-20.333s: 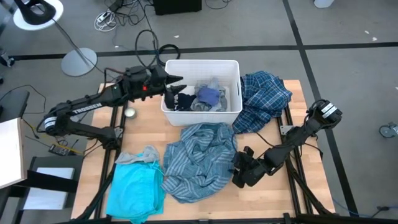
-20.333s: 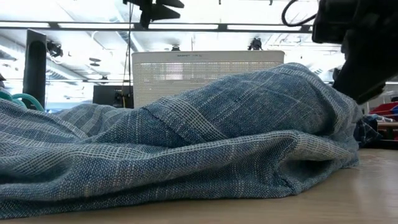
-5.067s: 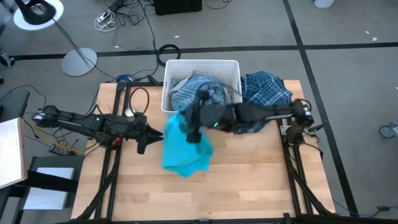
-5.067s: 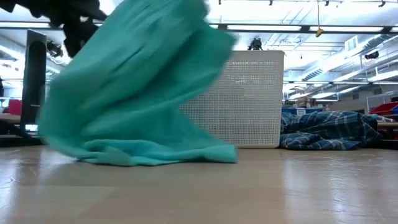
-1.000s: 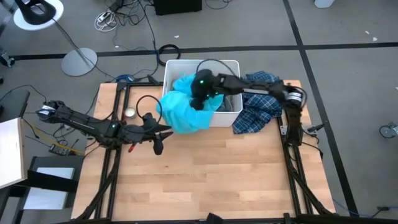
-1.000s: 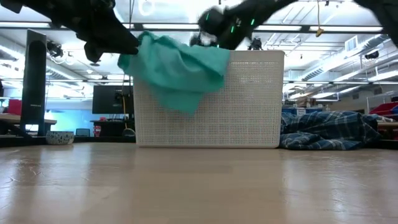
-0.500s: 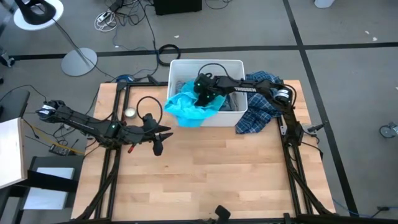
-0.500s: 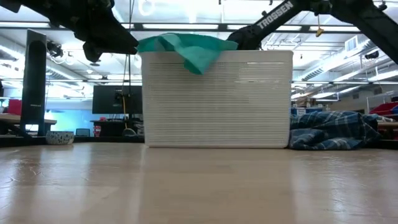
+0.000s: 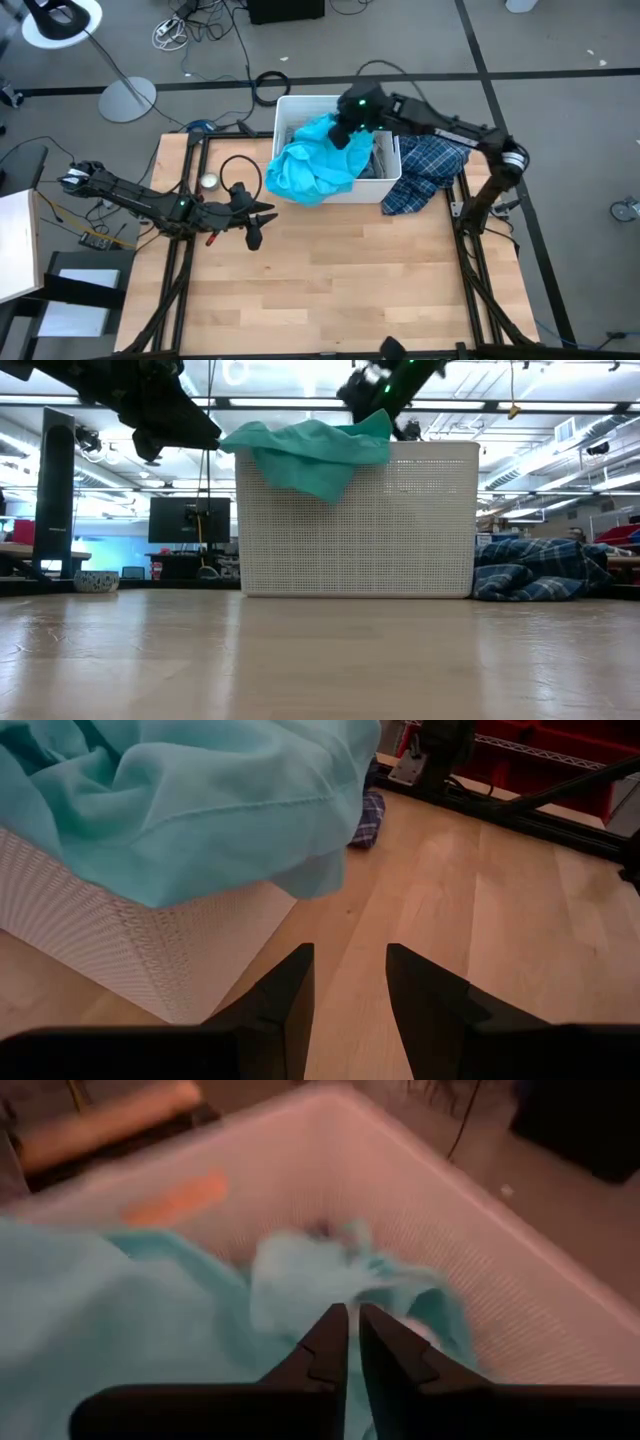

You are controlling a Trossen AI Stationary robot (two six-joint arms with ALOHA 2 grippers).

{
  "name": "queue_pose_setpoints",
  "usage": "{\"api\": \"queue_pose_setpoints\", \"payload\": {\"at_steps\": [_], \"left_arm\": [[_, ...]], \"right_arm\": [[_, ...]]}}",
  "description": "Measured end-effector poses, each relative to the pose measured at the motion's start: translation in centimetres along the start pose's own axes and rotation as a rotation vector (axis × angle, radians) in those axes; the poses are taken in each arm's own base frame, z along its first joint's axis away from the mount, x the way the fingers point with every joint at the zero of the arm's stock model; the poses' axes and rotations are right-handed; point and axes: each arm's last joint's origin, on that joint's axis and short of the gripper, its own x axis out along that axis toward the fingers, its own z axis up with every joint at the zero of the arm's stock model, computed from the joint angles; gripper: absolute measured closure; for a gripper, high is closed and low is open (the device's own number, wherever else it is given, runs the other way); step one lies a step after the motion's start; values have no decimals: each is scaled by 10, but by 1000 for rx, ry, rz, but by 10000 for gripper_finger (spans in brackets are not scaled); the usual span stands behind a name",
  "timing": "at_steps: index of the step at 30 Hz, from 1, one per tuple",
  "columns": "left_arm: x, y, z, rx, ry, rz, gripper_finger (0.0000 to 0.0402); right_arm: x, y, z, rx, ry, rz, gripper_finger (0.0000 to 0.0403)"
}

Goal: Sort clothes
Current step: Put the light blue shorts into the white laundry bin

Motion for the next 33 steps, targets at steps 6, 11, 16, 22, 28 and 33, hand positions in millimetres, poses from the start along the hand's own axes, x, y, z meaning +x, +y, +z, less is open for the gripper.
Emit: {"api": "queue_pose_setpoints", "payload": {"at_steps": [6, 11, 16, 22, 28, 33], "left_arm": [[0, 0, 0, -1, 0, -1, 270], [0, 0, 0, -2, 0, -1, 270], [0, 0, 0, -2, 0, -2, 270], [0, -1, 0, -4, 11, -21, 270], [0, -1, -1, -2, 16, -26, 270], [0, 0, -1, 1, 19, -22, 270]], "right_arm": [[-15, 8, 7, 72, -59, 128, 321], [1, 35, 4, 56, -55, 271, 279], [42, 57, -10, 46, -11, 304, 270], [114, 48, -49, 146, 189, 228, 284], [170, 31, -95, 195, 400, 138, 291], [184, 26, -109, 193, 459, 124, 291]]}}
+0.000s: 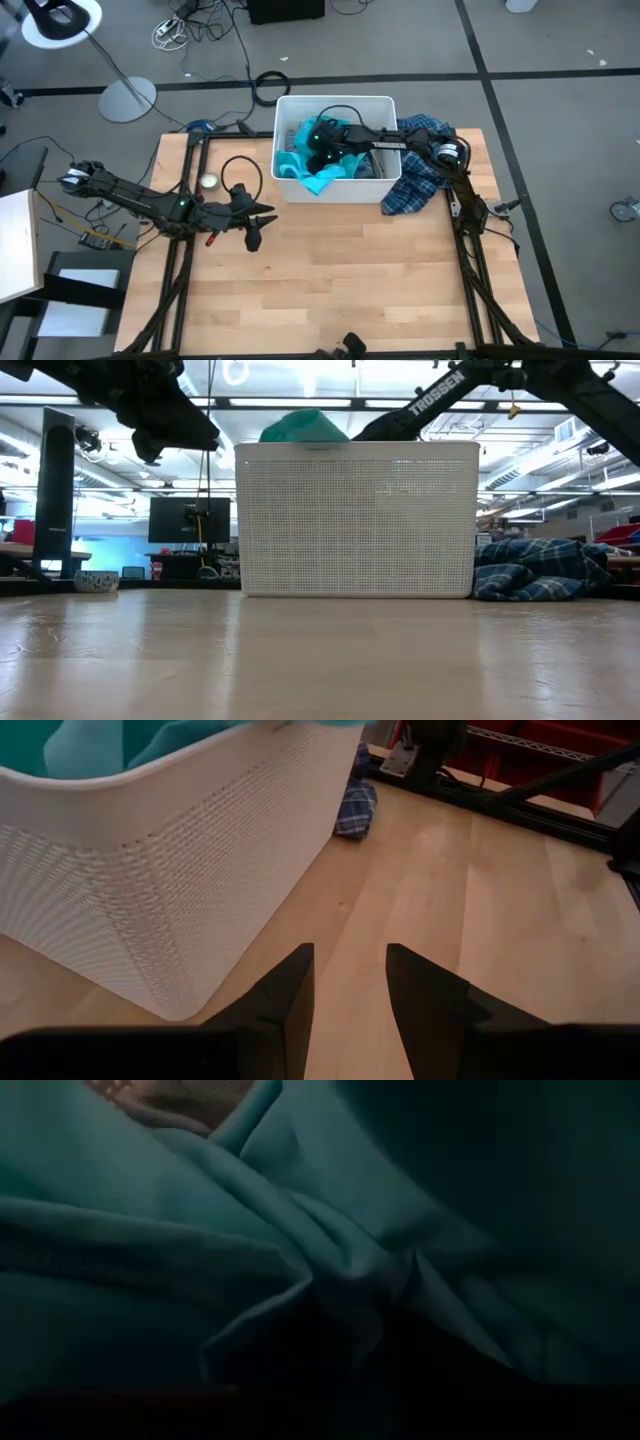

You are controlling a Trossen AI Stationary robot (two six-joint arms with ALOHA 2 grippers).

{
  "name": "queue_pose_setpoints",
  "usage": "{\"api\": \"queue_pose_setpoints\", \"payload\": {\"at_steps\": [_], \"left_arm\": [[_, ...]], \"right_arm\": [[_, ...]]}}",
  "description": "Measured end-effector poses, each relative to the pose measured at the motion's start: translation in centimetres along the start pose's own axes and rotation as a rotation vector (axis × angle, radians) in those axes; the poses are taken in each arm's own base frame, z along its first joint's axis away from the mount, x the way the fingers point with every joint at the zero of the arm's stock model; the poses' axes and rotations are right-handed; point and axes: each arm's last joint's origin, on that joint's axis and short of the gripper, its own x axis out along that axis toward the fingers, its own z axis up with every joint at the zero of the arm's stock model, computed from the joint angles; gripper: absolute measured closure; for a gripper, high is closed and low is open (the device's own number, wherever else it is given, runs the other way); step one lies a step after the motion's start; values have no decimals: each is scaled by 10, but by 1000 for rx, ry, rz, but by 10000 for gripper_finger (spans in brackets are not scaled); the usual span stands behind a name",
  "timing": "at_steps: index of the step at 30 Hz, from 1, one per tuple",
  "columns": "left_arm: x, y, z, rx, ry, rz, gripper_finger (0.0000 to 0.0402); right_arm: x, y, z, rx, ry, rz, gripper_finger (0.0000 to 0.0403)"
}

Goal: Sort clothes
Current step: Put the light blue shorts into the white laundry bin

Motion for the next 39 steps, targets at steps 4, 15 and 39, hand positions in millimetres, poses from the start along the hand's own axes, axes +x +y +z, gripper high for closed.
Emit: {"api": "queue_pose_setpoints", "payload": {"at_steps": [4, 15, 39], "left_arm": [[0, 0, 0, 1, 1, 1, 270], [0, 0, 0, 2, 0, 2, 270], [0, 0, 0, -6, -2, -3, 270]], "right_arm": [[-17, 0, 3, -10, -27, -15, 291], [-158, 10, 28, -32, -410, -85, 291], [-71, 36, 17, -52, -175, 238, 291]]}}
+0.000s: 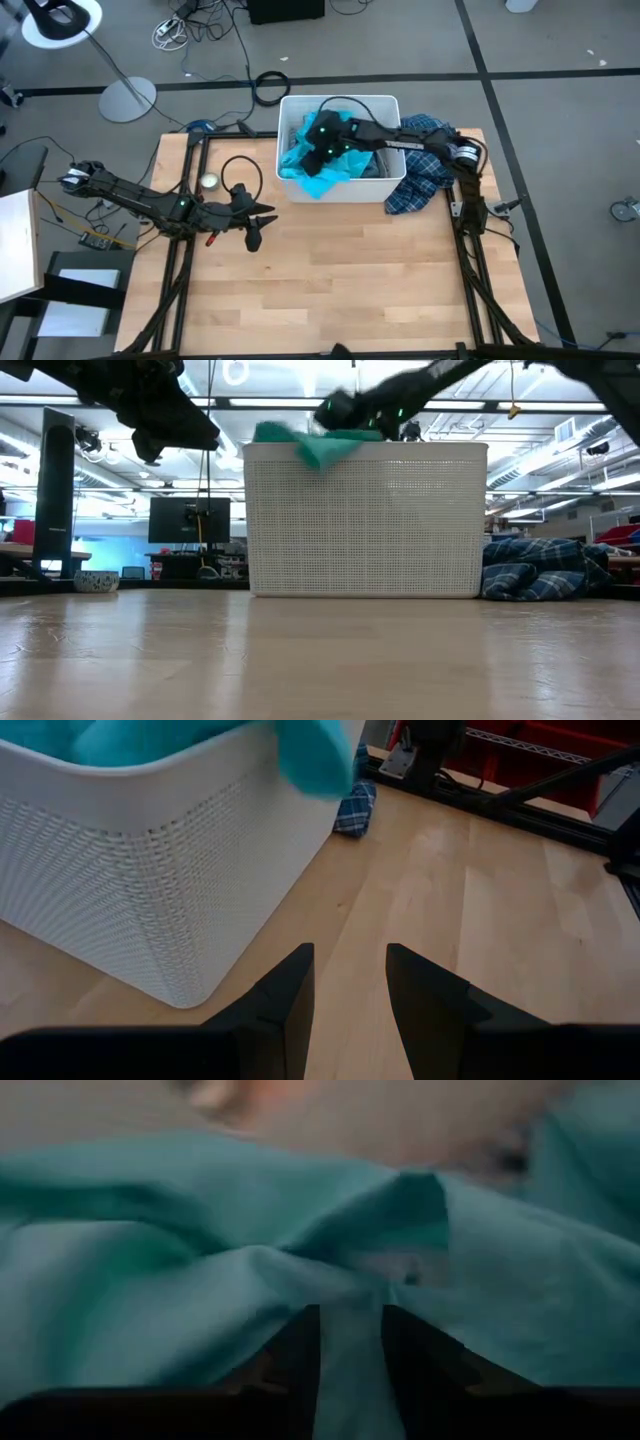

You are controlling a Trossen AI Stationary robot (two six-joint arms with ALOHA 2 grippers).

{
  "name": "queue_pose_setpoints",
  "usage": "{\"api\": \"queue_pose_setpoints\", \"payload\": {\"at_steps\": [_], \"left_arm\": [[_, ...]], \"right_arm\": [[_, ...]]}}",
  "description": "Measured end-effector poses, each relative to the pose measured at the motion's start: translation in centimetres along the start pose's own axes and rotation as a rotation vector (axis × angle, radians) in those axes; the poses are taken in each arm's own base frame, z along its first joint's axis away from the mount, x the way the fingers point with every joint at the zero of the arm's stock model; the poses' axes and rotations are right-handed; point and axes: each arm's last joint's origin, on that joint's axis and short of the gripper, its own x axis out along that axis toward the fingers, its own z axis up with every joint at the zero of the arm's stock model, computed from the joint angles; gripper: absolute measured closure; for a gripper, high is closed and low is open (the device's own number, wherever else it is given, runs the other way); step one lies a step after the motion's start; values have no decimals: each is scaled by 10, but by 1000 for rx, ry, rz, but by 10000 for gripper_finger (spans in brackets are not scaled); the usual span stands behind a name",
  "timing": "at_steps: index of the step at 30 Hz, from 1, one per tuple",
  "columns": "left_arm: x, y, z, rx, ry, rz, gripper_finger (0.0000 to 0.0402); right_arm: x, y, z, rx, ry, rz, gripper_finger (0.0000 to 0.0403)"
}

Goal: Sort clothes
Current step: Put the light blue shorts into the white laundry bin, then put the blue shirt into the white laundry bin

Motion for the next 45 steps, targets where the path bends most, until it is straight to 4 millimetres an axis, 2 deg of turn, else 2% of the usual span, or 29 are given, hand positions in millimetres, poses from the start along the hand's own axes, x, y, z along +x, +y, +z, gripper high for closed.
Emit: {"api": "queue_pose_setpoints", "payload": {"at_steps": [3, 9, 12, 16, 19, 24, 33, 38, 42, 45], "left_arm": [[0, 0, 0, 1, 2, 0, 270], [0, 0, -1, 5, 7, 3, 270], [0, 0, -1, 6, 8, 3, 270], [0, 0, -1, 6, 8, 4, 270], [0, 0, -1, 6, 8, 4, 270], [0, 0, -1, 5, 8, 3, 270], [0, 0, -1, 4, 7, 3, 270], [0, 0, -1, 4, 7, 3, 270], [0, 1, -2, 9, 16, 7, 270], [0, 1, -2, 7, 17, 8, 270]], "right_arm": [[26, -22, -12, 42, 71, -103, 291], [53, -46, -31, 68, 185, -242, 291], [54, -48, -34, 43, 211, -278, 291], [41, -44, -30, 15, 184, -303, 291], [21, -37, -19, 3, 129, -310, 291], [-24, -22, 1, -25, -4, -318, 291], [-104, 0, 22, -89, -229, -433, 291], [-148, 7, 21, -116, -298, -612, 291], [-180, 9, 9, -117, -270, -743, 291], [-201, 5, -3, -56, -215, -797, 291]]}}
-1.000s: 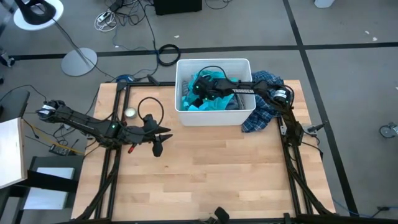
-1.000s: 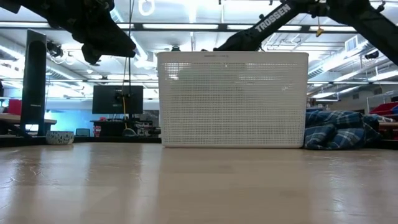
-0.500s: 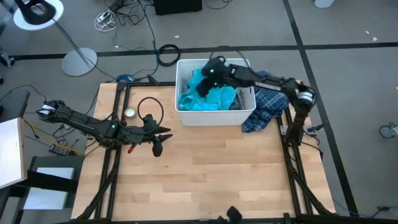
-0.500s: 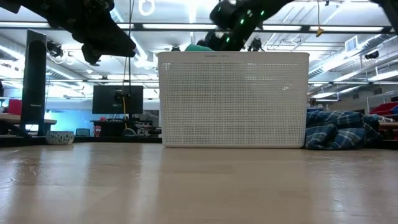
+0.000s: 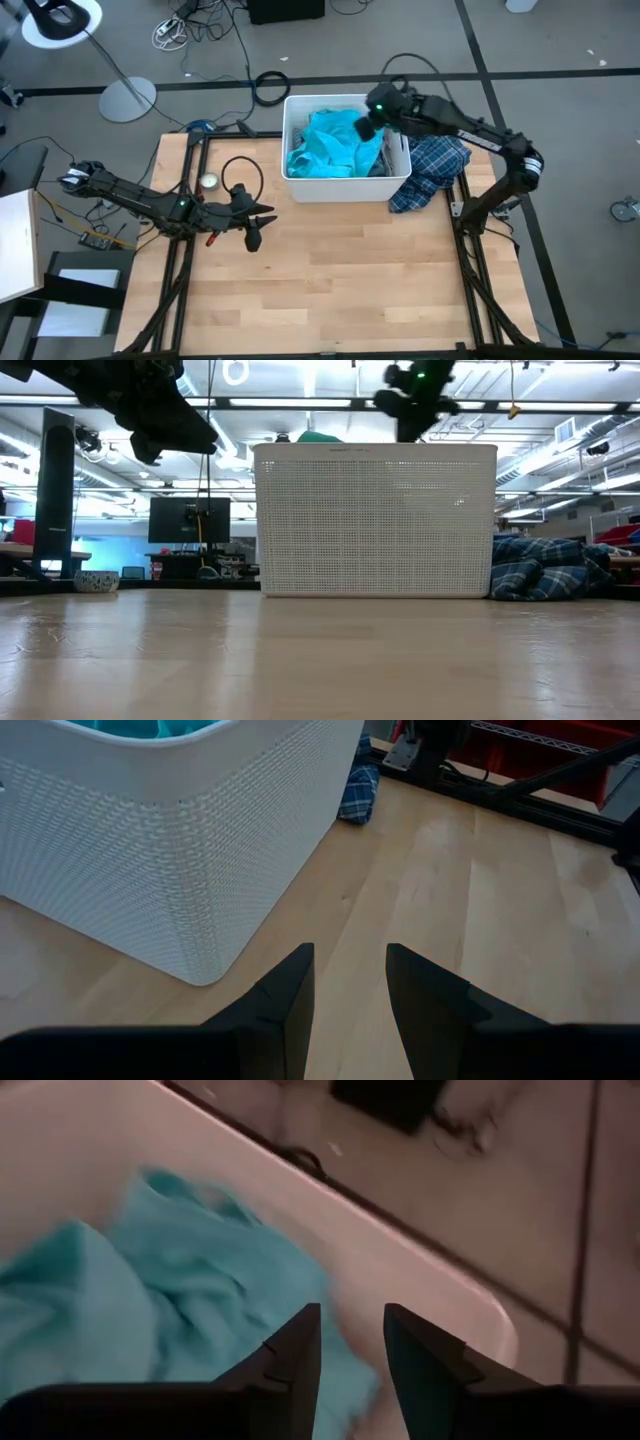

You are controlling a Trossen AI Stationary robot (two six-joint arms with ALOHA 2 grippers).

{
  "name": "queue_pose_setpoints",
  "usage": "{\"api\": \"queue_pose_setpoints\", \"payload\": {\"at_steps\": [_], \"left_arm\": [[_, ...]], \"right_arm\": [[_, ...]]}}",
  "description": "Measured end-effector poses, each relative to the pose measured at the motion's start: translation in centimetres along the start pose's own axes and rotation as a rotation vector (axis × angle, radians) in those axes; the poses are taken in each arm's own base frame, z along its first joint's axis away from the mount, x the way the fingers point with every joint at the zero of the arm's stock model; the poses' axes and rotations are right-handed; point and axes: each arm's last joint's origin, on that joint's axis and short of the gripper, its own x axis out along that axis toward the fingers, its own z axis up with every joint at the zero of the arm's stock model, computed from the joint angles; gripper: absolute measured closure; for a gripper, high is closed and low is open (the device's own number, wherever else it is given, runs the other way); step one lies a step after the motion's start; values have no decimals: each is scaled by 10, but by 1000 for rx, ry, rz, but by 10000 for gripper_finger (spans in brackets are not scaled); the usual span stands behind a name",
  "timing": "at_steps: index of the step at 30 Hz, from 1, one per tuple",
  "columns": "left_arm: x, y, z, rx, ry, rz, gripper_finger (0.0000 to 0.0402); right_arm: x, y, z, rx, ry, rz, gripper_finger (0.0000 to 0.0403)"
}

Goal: Sort clothes
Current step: Put the blue shirt into the white laundry bin

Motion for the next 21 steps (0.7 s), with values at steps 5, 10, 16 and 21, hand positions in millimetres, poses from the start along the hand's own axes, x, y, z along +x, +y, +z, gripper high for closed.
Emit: {"api": "queue_pose_setpoints", "payload": {"at_steps": [5, 10, 16, 21], "left_arm": [[0, 0, 0, 0, 0, 0, 270], [0, 0, 0, -12, 0, 0, 270], [0, 0, 0, -12, 1, 0, 270], [0, 0, 0, -14, 2, 1, 270]], "right_arm": [[-7, -31, -18, 129, 176, -109, 291], [-5, -50, -31, 149, 342, -196, 291], [2, -60, -36, 215, 454, -169, 302], [17, -61, -44, 231, 526, -173, 350]]}}
